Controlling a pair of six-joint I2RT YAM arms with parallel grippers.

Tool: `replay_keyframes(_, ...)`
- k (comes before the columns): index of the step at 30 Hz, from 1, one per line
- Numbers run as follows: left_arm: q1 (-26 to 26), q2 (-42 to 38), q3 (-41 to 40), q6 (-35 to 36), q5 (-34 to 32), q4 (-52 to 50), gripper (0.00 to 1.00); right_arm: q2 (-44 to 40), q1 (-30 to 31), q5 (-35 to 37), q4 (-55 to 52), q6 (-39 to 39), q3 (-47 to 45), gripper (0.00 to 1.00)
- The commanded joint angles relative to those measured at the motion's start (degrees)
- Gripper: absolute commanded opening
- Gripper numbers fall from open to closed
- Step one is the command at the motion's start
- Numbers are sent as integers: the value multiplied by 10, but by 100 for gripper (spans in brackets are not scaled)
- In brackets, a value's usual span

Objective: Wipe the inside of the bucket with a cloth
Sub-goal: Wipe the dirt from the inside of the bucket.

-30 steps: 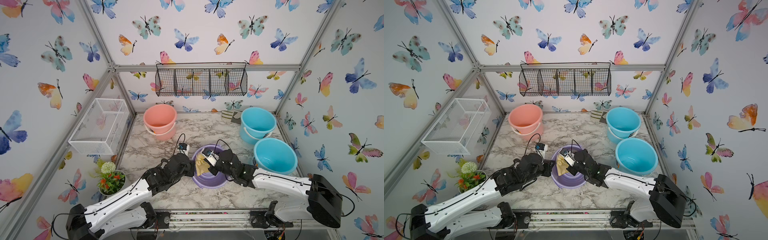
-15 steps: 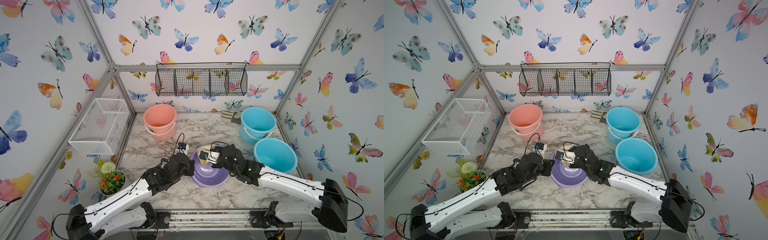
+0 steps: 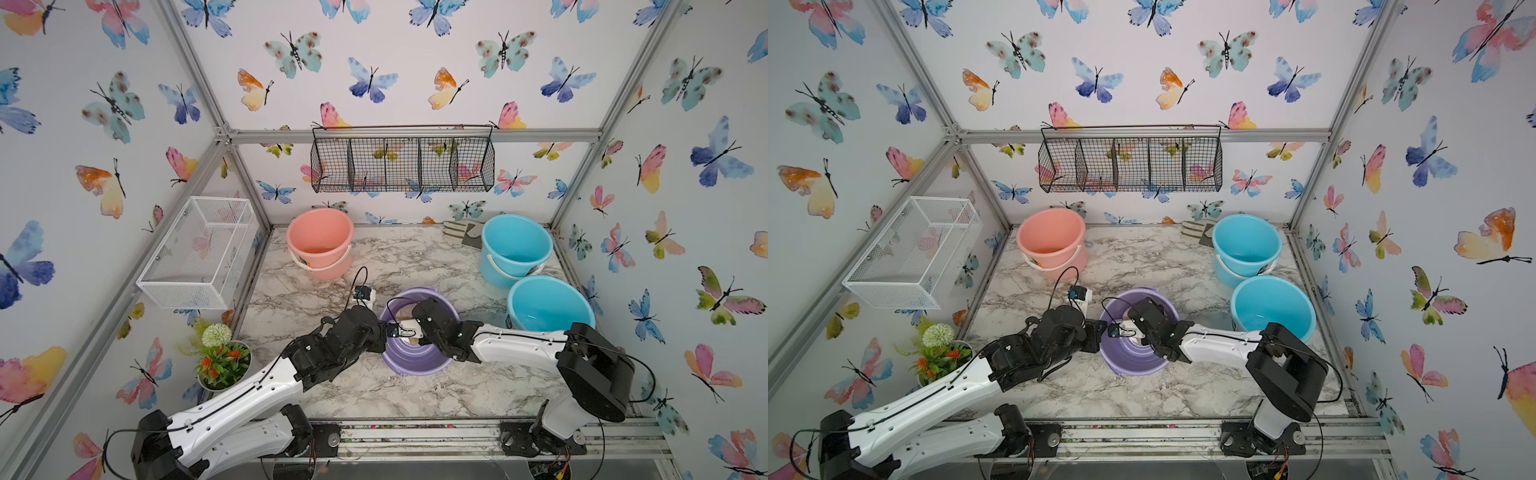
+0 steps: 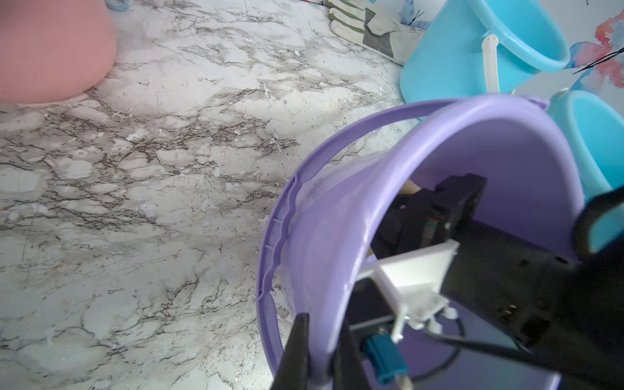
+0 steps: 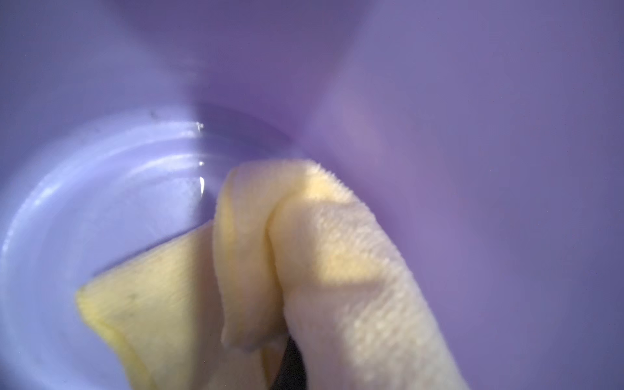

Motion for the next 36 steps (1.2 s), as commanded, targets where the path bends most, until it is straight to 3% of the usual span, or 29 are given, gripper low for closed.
replay_keyframes(1, -3, -8, 17, 14, 13, -6, 0, 32, 2, 12, -14, -6, 15, 2)
replay_keyframes(10, -2, -11, 17, 14, 12, -8, 0, 62, 2, 28, -73, 12, 40, 2)
replay_keyframes(26, -2, -9, 15, 8, 5, -11, 0, -160, 13, 53, -149, -73, 54, 2)
replay_keyframes(32, -1, -8, 15, 7, 4, -11, 0, -180, 16, 88, -247, -70, 98, 2)
replay_keyframes(36, -2, -8, 15, 7, 3, -11, 0, -174, 16, 69, -349, -36, 136, 2)
